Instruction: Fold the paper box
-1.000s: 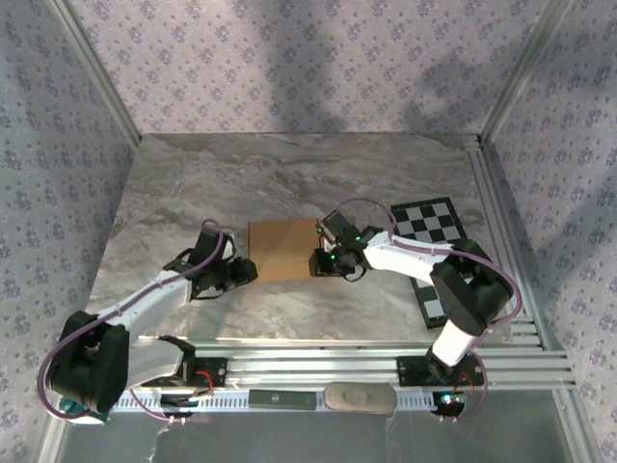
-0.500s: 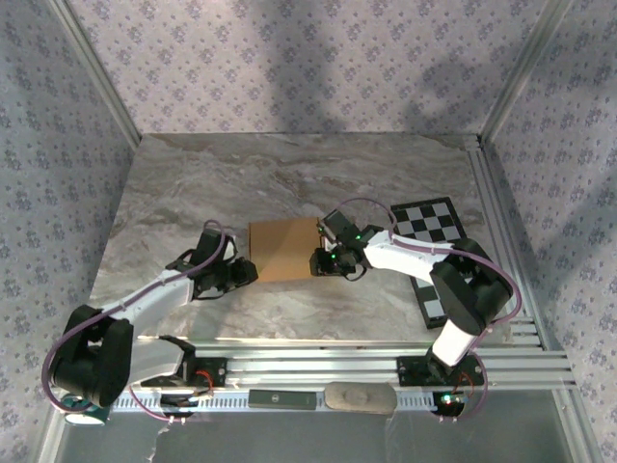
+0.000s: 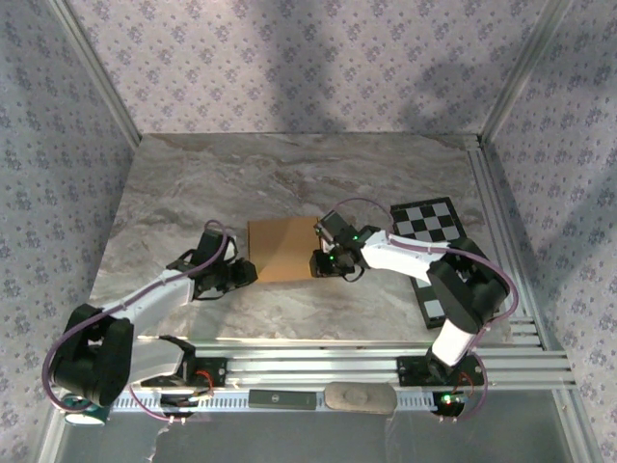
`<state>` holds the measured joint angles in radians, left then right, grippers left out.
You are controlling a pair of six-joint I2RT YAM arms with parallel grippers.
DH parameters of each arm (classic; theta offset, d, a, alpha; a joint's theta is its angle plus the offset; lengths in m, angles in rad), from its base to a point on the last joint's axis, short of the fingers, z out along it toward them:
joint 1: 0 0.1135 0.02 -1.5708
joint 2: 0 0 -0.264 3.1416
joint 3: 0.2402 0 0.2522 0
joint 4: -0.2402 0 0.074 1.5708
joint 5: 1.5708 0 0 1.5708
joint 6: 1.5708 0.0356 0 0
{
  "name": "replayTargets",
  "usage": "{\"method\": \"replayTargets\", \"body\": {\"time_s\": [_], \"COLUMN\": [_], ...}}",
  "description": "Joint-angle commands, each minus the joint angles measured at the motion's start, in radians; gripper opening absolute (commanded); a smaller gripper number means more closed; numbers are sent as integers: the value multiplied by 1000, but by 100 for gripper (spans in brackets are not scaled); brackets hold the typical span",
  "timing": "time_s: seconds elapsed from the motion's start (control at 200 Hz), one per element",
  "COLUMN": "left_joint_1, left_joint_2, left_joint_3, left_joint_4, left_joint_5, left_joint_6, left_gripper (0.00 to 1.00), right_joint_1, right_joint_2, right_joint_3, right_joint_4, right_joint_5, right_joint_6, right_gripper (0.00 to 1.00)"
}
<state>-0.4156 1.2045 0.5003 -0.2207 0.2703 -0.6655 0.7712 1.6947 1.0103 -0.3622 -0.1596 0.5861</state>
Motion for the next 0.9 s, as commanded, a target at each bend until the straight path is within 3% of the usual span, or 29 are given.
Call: {"method": "replayTargets", "body": {"time_s": [0.0,0.455,0.894], "left_joint_1": [-11,-21,-19], "left_joint_2": [25,18,27], "left_joint_3": [-8,22,74], "left_joint_4": [6,-17,-37], "left_joint_5": [-33,-93,-120], "left_joint_6": [20,53,87], "left_gripper": [23,20,28], "right_joint_1": [11,13,-15], "right_joint_2": [22,32,29], "right_joint_3": [12,39,72], "right_joint_4": [-33,-17,-18], "right_joint_5": [43,65,48], "right_joint_6": [-21,-52,-95], "right_gripper": [28,27,32]}}
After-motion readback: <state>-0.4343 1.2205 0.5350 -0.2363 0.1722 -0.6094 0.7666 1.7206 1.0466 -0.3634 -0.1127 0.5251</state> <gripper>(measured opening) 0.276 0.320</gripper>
